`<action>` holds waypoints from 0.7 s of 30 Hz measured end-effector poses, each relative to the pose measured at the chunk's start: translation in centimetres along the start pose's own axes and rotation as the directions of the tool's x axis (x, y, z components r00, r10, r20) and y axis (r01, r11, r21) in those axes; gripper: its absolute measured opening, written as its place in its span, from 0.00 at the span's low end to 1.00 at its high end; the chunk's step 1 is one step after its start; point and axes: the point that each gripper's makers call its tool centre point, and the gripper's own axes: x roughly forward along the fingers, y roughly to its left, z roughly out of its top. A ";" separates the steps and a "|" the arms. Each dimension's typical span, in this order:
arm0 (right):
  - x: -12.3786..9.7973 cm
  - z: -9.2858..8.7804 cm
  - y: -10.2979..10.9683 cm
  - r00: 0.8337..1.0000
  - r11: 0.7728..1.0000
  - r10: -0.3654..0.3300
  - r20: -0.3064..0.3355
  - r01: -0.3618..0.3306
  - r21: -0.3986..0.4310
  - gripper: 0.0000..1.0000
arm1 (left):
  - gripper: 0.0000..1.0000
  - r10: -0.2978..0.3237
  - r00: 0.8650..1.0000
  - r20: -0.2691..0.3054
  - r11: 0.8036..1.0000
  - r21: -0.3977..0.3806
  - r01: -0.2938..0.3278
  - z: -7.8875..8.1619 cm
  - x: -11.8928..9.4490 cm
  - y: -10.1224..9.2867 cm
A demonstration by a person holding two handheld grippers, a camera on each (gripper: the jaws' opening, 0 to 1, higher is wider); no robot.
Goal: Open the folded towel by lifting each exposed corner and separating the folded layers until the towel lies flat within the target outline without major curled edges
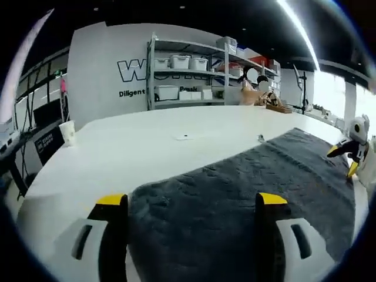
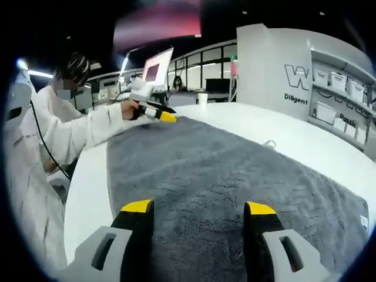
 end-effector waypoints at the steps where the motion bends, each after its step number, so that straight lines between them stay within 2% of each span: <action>1: 0.0 -0.1 -0.1 1.000 1.000 -0.004 -0.002 0.004 0.001 0.58 | 0.88 -0.011 1.000 -0.004 1.000 0.002 0.011 -0.2 0.3 -0.2; 8: -0.2 -0.7 -0.2 1.000 1.000 -0.022 -0.019 0.022 0.007 0.59 | 0.86 -0.024 0.999 -0.045 1.000 0.007 0.024 -1.6 1.5 -0.6; 13: -0.5 -0.5 -0.3 1.000 1.000 -0.026 -0.010 0.027 0.011 0.58 | 0.87 -0.016 1.000 -0.013 1.000 0.010 0.016 -0.6 1.3 -0.1; 16: -0.4 -0.6 -0.3 0.999 1.000 -0.029 -0.017 0.029 0.006 0.58 | 0.86 -0.010 1.000 -0.014 1.000 0.014 0.010 -0.3 1.5 0.4; 21: -0.3 -0.7 -0.1 0.999 1.000 -0.025 -0.021 0.025 0.006 0.58 | 0.86 -0.024 0.999 -0.039 0.999 0.020 0.024 -1.0 2.5 0.3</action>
